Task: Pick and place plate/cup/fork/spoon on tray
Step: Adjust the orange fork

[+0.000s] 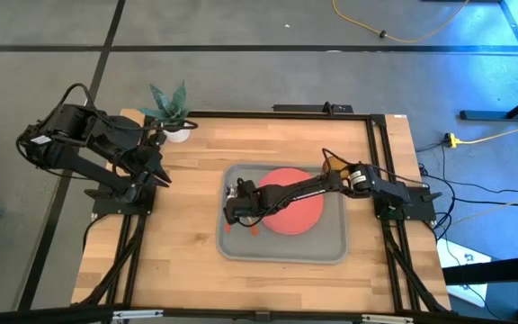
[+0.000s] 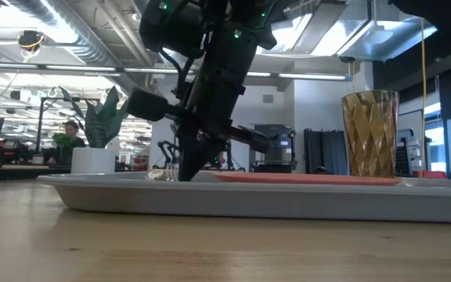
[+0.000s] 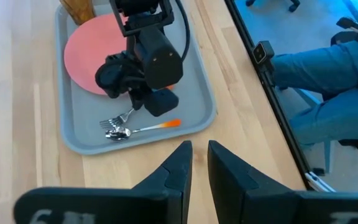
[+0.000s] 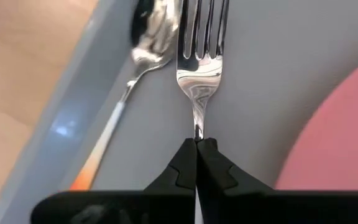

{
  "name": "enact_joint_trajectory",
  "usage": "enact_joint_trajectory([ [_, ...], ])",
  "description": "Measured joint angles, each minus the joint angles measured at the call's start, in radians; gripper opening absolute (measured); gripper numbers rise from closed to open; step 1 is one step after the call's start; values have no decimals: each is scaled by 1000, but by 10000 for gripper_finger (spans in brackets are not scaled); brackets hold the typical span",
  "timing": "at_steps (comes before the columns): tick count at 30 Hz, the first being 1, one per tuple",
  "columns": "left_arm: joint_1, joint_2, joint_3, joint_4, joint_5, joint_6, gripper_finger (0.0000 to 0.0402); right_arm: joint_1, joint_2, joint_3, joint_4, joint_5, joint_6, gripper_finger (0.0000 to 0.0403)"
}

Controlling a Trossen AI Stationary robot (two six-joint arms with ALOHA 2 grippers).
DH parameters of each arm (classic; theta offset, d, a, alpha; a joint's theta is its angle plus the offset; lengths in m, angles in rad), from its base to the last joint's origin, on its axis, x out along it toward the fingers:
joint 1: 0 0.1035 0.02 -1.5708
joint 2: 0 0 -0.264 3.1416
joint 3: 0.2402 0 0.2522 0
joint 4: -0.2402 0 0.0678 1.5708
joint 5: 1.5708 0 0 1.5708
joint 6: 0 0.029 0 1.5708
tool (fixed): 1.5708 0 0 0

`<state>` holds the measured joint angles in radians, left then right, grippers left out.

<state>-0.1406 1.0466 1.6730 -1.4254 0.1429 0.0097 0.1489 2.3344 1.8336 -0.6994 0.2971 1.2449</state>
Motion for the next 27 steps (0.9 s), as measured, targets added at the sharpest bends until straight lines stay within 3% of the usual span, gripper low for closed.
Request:
enact_joint_trajectory([
  [7,0,0,0,0,0,0,45,-16,-5,0,-67,-22,96,0],
  [16,0,0,0,-3,0,0,45,-18,-5,0,-5,-30,107,1],
  [27,0,0,0,-3,0,-8,45,-29,-5,0,-5,-71,105,33],
])
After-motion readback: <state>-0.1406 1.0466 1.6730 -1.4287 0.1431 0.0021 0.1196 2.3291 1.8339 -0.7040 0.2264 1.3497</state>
